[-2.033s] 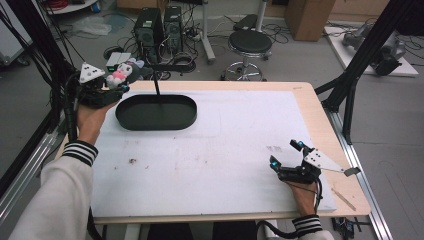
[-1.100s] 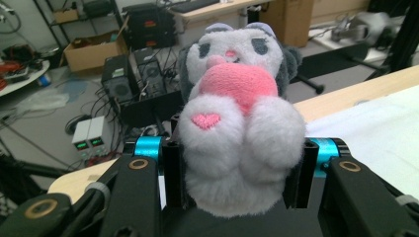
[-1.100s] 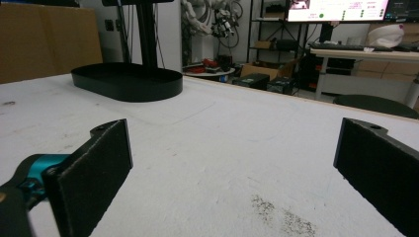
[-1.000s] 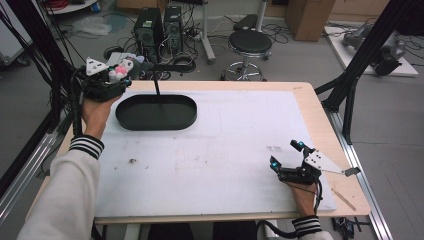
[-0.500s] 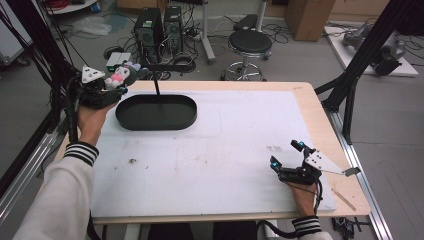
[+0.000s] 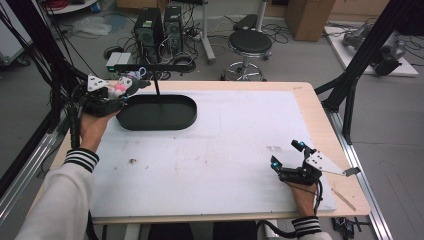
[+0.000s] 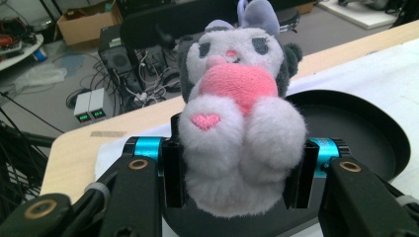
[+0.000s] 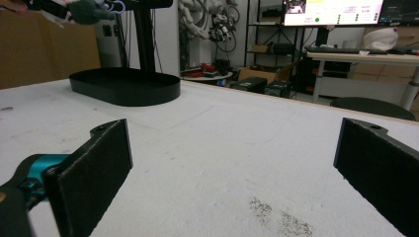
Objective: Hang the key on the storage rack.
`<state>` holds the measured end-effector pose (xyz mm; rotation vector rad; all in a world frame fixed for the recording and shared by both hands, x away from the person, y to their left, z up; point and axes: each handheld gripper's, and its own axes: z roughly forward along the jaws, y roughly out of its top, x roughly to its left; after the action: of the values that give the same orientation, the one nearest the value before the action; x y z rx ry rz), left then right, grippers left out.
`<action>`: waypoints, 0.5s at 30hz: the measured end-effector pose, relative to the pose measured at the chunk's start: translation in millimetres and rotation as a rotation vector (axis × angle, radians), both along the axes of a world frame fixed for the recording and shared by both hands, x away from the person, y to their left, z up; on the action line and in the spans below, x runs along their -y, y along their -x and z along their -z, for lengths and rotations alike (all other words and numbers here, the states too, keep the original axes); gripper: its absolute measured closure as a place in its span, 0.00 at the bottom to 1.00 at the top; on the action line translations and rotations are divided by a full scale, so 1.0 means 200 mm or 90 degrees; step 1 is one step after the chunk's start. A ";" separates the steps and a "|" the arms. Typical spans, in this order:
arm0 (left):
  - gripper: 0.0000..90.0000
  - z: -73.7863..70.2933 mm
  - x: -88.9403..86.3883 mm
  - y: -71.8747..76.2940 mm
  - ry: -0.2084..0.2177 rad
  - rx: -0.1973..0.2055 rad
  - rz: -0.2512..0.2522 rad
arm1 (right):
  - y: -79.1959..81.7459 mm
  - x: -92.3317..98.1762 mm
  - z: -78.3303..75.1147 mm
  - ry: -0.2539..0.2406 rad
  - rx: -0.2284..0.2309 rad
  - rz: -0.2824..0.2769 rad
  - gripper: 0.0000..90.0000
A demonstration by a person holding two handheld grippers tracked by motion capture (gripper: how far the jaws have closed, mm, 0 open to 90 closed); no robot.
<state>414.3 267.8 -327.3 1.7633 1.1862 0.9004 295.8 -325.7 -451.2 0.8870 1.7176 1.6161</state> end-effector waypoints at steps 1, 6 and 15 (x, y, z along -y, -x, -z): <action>0.61 0.01 0.00 0.00 -0.003 -0.005 0.000 | 0.00 0.00 0.00 0.001 0.000 0.000 0.00; 0.61 0.04 0.01 -0.04 -0.009 -0.014 -0.008 | 0.00 0.00 0.00 0.001 0.002 0.001 0.00; 0.61 0.10 0.05 -0.12 -0.015 -0.030 -0.018 | 0.00 0.00 0.00 -0.001 0.001 0.002 0.00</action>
<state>439.2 258.5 -347.0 1.7985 1.2389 0.8972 296.1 -326.3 -451.2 0.8890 1.7133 1.6161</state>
